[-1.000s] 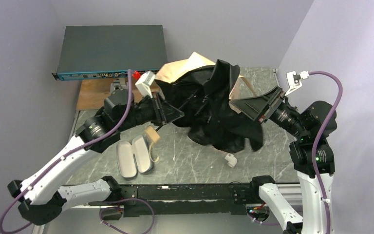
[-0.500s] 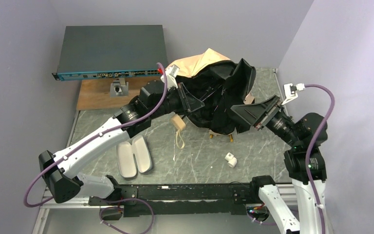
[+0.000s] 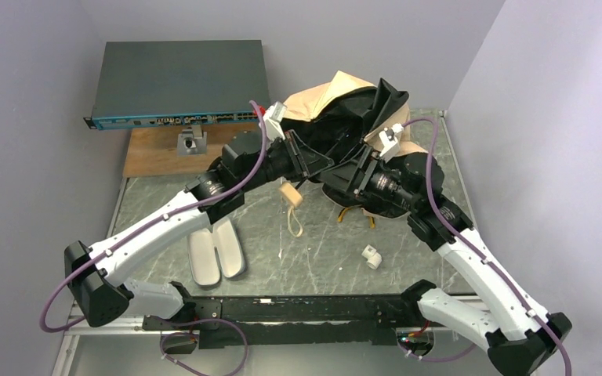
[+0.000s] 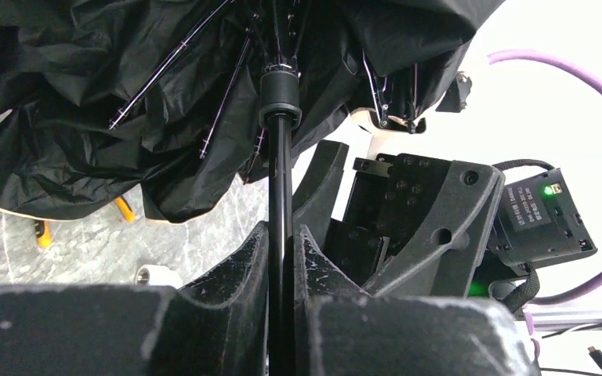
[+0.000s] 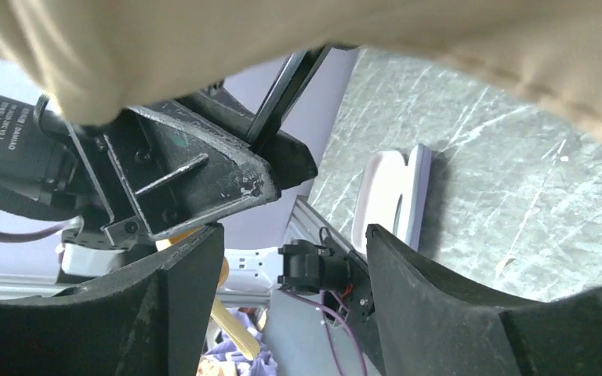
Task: Open the umbrella
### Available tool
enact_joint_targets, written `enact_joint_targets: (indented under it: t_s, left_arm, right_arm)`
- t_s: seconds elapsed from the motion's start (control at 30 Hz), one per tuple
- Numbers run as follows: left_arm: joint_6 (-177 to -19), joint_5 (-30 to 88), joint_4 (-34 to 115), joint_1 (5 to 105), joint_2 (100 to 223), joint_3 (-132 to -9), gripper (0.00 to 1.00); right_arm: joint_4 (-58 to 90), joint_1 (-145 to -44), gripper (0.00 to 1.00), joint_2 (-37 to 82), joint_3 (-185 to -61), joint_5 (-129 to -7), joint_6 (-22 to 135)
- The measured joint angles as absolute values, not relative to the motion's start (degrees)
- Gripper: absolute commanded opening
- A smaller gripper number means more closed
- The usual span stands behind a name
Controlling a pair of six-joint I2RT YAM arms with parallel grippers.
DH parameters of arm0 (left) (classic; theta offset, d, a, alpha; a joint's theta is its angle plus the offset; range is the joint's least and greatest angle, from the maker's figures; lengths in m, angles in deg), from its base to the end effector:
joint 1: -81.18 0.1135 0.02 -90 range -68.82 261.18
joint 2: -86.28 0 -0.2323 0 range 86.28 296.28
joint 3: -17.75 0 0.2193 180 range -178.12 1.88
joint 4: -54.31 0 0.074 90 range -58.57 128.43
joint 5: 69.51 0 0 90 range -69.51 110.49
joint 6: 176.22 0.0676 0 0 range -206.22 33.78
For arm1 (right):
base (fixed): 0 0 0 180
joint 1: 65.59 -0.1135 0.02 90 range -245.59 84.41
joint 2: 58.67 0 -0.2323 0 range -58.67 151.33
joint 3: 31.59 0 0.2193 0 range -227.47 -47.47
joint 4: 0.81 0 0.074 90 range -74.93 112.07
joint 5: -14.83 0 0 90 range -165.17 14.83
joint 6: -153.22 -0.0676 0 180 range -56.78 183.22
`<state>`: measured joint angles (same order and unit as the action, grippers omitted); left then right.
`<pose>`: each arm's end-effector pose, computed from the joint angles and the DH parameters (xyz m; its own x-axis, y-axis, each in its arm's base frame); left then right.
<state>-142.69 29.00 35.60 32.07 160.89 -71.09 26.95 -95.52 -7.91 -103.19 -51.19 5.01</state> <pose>0.1962 -0.2419 0.3804 -0.7320 -0.4141 -0.5411 0.4237 0.3452 -0.8374 0.1707 0.1300 0.3551 -0.7397 0.4703 -0.4813 -0.3356 0.3622 0.8696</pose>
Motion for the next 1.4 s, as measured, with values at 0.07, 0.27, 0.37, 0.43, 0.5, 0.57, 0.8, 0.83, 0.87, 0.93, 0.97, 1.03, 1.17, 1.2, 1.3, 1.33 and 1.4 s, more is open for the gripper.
enact_joint_targets:
  t_s: [0.07,0.27,0.37,0.43,0.5,0.57,0.8,0.83,0.87,0.93,0.97,1.03,1.17,1.2,1.3,1.33,1.4]
  left_arm:
    - [-142.93,28.67,35.62,32.29,160.45,-70.33,0.00]
    - [-143.08,27.38,36.89,32.84,156.34,-67.49,0.00]
    - [-143.17,27.60,37.33,32.79,154.51,-66.39,0.00]
    - [-143.56,28.45,37.78,32.42,153.83,-65.50,0.00]
    - [-144.20,29.57,38.38,32.03,153.55,-64.51,0.00]
    - [-144.74,30.46,39.07,31.94,153.55,-63.57,0.00]
    - [-147.08,31.49,40.67,31.96,152.87,-61.15,0.00]
    - [-147.08,31.49,40.50,31.96,152.56,-60.89,0.00]
    - [-147.06,31.64,40.63,31.90,152.32,-60.47,0.00]
    - [-146.97,31.69,41.39,31.53,151.75,-59.90,0.06]
    - [-146.97,31.69,41.76,31.44,151.51,-59.66,0.17]
    - [-146.95,31.97,42.03,31.42,151.14,-59.42,0.34]
    - [-145.88,33.92,40.74,30.92,150.46,-59.38,0.57]
    - [-145.23,34.55,39.91,30.76,150.11,-59.38,0.59]
    - [-143.08,36.47,37.15,30.57,149.24,-59.38,0.50]
    - [-142.49,37.09,36.36,30.57,149.15,-59.38,0.45]
    - [-140.88,37.94,34.27,30.59,149.15,-59.38,0.39]
  right_arm:
    - [26.86,-96.51,0.66,-7.10,-103.08,-52.89,5.64]
    - [23.89,-96.81,0.62,-7.58,-102.62,-57.37,5.53]
    - [20.50,-96.81,0.63,-8.59,-101.88,-60.78,4.29]
    - [18.43,-96.77,0.62,-8.80,-101.79,-62.88,3.54]
    - [16.24,-96.70,0.60,-8.28,-101.81,-64.21,3.06]
    - [14.64,-96.79,0.58,-6.84,-102.12,-64.45,2.80]
    - [12.61,-99.30,0.24,-0.96,-102.62,-65.09,2.10]
    - [12.02,-99.87,0.17,-0.85,-102.62,-65.39,1.31]
    - [11.48,-100.48,0.08,-0.85,-102.69,-65.74,0.51]
    - [11.04,-101.14,0.00,-0.91,-102.84,-65.96,-0.30]
    - [11.08,-101.38,0.00,-0.91,-103.12,-66.01,-0.35]
    - [11.58,-101.64,0.00,-0.89,-103.78,-66.18,-0.04]
    - [14.99,-102.04,0.00,-0.61,-105.59,-66.14,3.48]
    - [16.20,-102.04,0.00,-0.39,-106.12,-66.14,4.46]
    - [19.26,-102.04,0.00,0.53,-107.47,-65.66,6.58]
    - [19.72,-102.04,0.00,0.77,-107.65,-65.50,6.98]
    - [20.31,-102.04,0.00,1.27,-107.85,-64.65,7.57]
